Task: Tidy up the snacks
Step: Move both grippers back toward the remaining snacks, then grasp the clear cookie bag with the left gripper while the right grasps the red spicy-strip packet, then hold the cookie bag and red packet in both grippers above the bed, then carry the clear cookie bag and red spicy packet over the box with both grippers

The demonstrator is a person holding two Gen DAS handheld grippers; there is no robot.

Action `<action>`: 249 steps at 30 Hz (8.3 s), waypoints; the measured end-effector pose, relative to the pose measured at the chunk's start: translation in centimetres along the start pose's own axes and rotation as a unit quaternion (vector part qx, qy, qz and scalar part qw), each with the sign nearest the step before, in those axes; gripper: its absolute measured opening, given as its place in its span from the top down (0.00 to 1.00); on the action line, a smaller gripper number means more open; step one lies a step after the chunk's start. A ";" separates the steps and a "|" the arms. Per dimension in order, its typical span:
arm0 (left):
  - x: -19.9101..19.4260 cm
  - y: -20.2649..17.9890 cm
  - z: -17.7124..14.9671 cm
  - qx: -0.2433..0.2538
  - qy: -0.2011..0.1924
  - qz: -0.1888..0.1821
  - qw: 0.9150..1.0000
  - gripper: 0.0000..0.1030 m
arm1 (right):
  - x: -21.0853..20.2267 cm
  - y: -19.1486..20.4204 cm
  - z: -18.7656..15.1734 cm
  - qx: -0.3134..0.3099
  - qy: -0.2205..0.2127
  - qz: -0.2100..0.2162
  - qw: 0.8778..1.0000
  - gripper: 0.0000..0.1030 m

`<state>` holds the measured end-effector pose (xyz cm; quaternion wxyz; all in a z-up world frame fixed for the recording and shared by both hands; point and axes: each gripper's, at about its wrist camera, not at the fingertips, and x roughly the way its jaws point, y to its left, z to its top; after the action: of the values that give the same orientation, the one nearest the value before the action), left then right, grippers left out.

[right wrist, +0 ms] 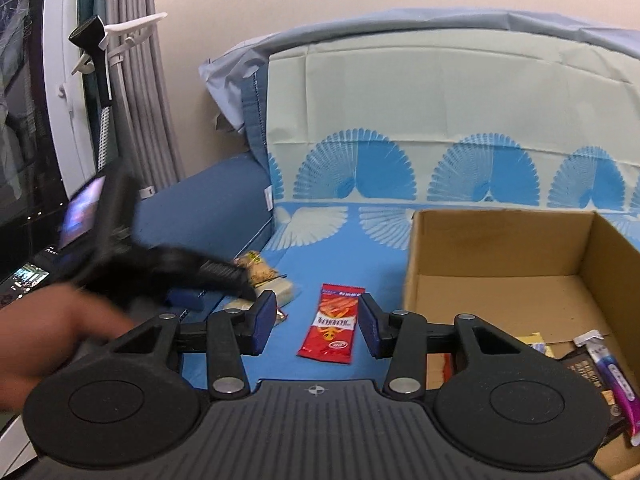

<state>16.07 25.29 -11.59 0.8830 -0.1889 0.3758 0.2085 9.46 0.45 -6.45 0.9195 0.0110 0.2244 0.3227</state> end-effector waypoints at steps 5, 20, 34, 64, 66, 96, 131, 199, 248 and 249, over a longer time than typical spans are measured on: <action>3.4 -0.7 2.2 0.002 0.002 0.033 0.999 0.13 | 0.6 -0.5 0.2 0.018 0.011 0.004 1.000 0.54; 5.0 -1.1 0.3 0.069 0.041 0.021 0.997 0.69 | 1.5 -0.1 0.3 0.009 0.025 0.017 0.999 0.54; -2.0 3.5 -7.8 0.030 0.075 -0.028 0.996 0.64 | 1.8 1.5 -0.6 -0.025 0.035 0.017 0.999 0.49; -6.1 5.0 -11.0 0.053 0.033 -0.041 0.997 0.61 | 1.8 3.4 -1.9 -0.075 0.025 0.009 0.997 0.49; -5.9 5.0 -11.1 0.047 0.034 -0.035 0.998 0.61 | 2.0 3.6 -1.7 -0.070 0.028 0.010 0.997 0.49; -4.5 5.7 -11.2 0.043 0.059 -0.091 0.993 0.60 | 24.4 1.9 -0.5 0.004 0.234 -0.128 0.964 0.52; -5.2 5.6 -11.2 0.037 0.063 -0.098 0.993 0.68 | 5.7 5.0 -8.0 -0.021 0.277 -0.016 0.960 0.50; -3.9 3.4 -11.5 0.073 0.072 -0.071 0.992 0.57 | 5.7 5.3 -8.0 -0.037 0.256 -0.018 0.966 0.53; -13.8 -0.7 -7.7 -0.074 -0.042 -0.169 0.982 0.72 | -4.8 0.1 1.2 0.023 -0.004 0.018 1.000 0.55; -14.0 -1.7 -7.1 -0.071 -0.046 -0.178 0.980 0.72 | -5.0 -0.5 1.4 0.028 -0.009 0.011 1.000 0.55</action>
<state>3.95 17.21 -5.54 0.9065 -0.3054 0.2796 0.0829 6.88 -2.74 -3.25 0.9173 0.0420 0.2246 0.3262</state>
